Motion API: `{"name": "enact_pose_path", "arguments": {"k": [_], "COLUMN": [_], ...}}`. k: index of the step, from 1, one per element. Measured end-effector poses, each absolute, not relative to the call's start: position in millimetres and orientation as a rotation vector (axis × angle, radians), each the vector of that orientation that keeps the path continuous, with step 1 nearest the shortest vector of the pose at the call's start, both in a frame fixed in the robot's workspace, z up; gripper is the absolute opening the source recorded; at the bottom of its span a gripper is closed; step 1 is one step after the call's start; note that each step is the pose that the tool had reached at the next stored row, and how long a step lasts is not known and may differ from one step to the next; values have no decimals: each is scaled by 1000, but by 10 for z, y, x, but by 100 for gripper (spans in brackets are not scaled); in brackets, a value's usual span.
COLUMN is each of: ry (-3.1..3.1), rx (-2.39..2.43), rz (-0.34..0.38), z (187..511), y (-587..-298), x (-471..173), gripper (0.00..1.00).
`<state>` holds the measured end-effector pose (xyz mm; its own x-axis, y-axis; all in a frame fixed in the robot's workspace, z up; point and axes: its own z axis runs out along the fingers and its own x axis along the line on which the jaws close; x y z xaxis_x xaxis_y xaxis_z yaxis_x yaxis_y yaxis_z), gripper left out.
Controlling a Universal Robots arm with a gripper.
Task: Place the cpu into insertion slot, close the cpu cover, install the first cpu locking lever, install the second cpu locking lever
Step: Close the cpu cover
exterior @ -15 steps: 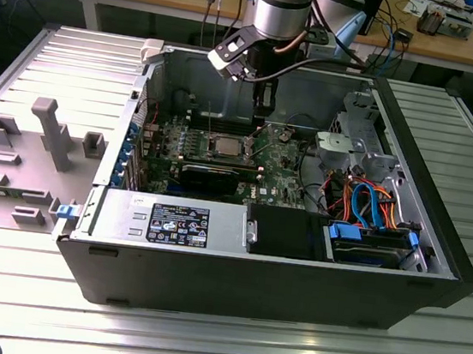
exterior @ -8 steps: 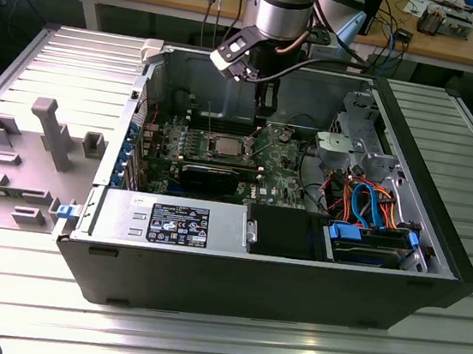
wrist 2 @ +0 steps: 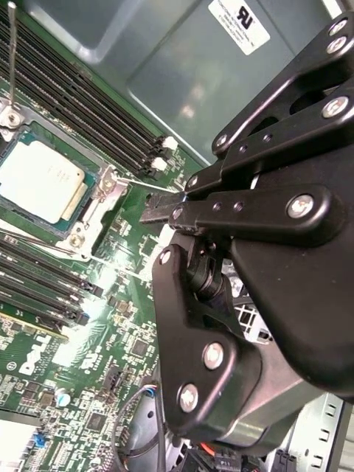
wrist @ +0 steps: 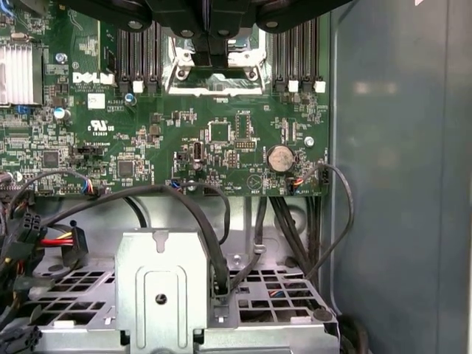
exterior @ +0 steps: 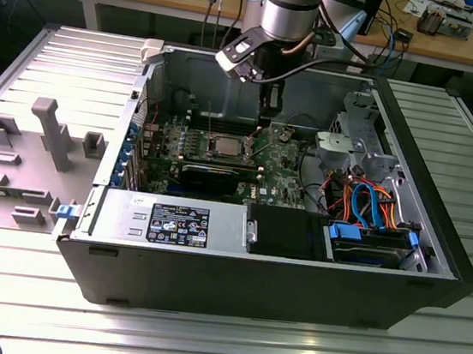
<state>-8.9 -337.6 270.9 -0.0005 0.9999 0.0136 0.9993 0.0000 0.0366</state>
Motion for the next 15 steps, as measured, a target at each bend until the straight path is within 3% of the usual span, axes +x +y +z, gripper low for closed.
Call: {"name": "enact_pose_path", "arguments": {"k": [15], "ry": [2209], "rx": [2208], "rz": [47], "z": [2702], "y": [-3374], "x": [68], "gripper": [11]}}
